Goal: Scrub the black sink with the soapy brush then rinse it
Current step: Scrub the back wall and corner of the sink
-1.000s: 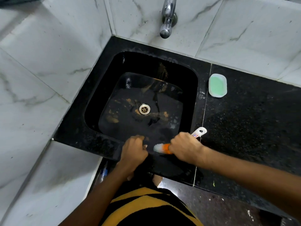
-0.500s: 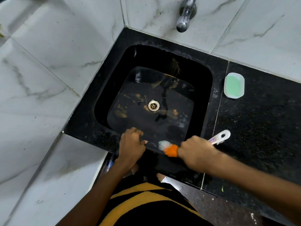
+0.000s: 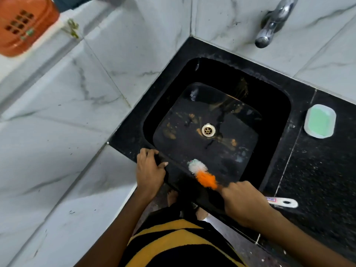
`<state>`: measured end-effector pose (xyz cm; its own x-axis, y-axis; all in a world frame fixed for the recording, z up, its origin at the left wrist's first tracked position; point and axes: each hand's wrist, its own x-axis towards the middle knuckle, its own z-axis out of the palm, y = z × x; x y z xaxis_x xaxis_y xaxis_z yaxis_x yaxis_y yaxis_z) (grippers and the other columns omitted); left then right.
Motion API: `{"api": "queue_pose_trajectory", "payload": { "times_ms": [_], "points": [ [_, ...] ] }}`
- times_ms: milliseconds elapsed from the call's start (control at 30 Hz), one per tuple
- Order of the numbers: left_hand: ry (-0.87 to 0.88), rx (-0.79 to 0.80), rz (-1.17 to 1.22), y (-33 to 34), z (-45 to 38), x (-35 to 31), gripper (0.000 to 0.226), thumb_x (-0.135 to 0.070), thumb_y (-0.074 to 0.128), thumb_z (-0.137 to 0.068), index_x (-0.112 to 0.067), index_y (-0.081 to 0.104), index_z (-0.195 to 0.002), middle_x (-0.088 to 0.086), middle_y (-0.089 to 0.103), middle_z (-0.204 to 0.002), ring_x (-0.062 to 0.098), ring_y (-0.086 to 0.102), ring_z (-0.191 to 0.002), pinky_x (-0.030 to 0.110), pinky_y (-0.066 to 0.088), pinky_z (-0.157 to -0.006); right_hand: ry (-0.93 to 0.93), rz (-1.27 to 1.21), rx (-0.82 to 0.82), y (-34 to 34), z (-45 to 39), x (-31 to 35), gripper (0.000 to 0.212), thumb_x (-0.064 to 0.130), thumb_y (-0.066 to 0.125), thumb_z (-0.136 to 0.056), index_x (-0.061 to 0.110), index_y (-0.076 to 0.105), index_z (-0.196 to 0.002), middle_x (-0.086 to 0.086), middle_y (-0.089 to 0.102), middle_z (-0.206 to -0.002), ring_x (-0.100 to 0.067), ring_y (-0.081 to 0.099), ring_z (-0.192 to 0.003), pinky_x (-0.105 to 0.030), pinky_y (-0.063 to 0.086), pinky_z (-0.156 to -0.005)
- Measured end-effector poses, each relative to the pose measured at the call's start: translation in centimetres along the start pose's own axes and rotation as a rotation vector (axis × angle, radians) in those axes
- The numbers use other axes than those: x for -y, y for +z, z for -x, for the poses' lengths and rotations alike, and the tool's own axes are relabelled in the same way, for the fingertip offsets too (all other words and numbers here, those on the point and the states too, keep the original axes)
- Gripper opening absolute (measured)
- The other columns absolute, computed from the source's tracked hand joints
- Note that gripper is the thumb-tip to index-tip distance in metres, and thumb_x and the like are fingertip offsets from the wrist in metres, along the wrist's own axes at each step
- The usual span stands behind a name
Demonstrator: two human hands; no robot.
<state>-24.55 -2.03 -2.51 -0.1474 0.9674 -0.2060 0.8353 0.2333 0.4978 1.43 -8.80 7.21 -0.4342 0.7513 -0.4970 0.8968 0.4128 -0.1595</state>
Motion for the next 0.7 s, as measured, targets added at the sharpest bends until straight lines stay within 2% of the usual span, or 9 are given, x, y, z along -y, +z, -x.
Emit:
{"api": "queue_pose_trajectory", "payload": {
  "times_ms": [167,267,367,567,700],
  "points": [
    [-0.081,-0.01,0.131,-0.3,0.1,0.7,0.061,-0.017,0.084,-0.08,-0.005,0.056,-0.133,0.007,0.045,-0.126,0.029,0.057,-0.11,0.047,0.053,-0.096,-0.037,0.056,-0.089,0.1,-5.8,2.3,0.037,0.026,0.042,-0.079,0.021,0.062,-0.108,-0.005,0.066,-0.094,-0.032,0.063,-0.082,-0.034,0.028,-0.058],
    [-0.08,0.001,0.125,-0.6,0.1,0.7,0.068,-0.018,0.085,-0.079,-0.004,0.054,-0.137,0.005,0.043,-0.125,0.028,0.056,-0.109,0.046,0.052,-0.097,-0.026,-0.002,-0.191,-1.1,-11.3,3.9,0.022,0.025,0.044,-0.084,0.018,0.063,-0.093,-0.008,0.065,-0.089,-0.033,0.062,-0.082,-0.034,0.031,-0.06],
    [-0.055,0.012,0.121,-0.8,-0.1,0.4,0.072,-0.018,0.086,-0.077,-0.005,0.053,-0.14,0.002,0.041,-0.123,0.027,0.055,-0.109,0.043,0.051,-0.1,-0.032,-0.057,-0.211,-2.7,-14.6,5.0,0.014,0.025,0.046,-0.088,0.019,0.055,-0.079,-0.008,0.062,-0.084,-0.032,0.061,-0.078,-0.034,0.032,-0.06],
    [-0.024,0.007,0.15,-1.1,-0.7,0.3,0.069,-0.015,0.087,-0.074,-0.005,0.055,-0.134,-0.003,0.034,-0.118,0.025,0.054,-0.104,0.039,0.051,-0.098,-0.094,0.032,-0.204,-1.0,-11.2,1.9,0.017,0.024,0.046,-0.079,0.02,0.06,-0.088,-0.006,0.064,-0.081,-0.031,0.061,-0.075,-0.033,0.029,-0.057],
    [-0.033,0.005,0.159,-1.1,-0.7,0.4,0.068,-0.014,0.087,-0.073,-0.008,0.055,-0.133,-0.008,0.027,-0.114,0.024,0.055,-0.101,0.036,0.051,-0.095,-0.073,0.03,-0.187,-0.3,-11.7,3.0,0.021,0.027,0.043,-0.087,0.022,0.062,-0.095,-0.006,0.064,-0.083,-0.031,0.061,-0.077,-0.034,0.028,-0.058]
  ]
}}
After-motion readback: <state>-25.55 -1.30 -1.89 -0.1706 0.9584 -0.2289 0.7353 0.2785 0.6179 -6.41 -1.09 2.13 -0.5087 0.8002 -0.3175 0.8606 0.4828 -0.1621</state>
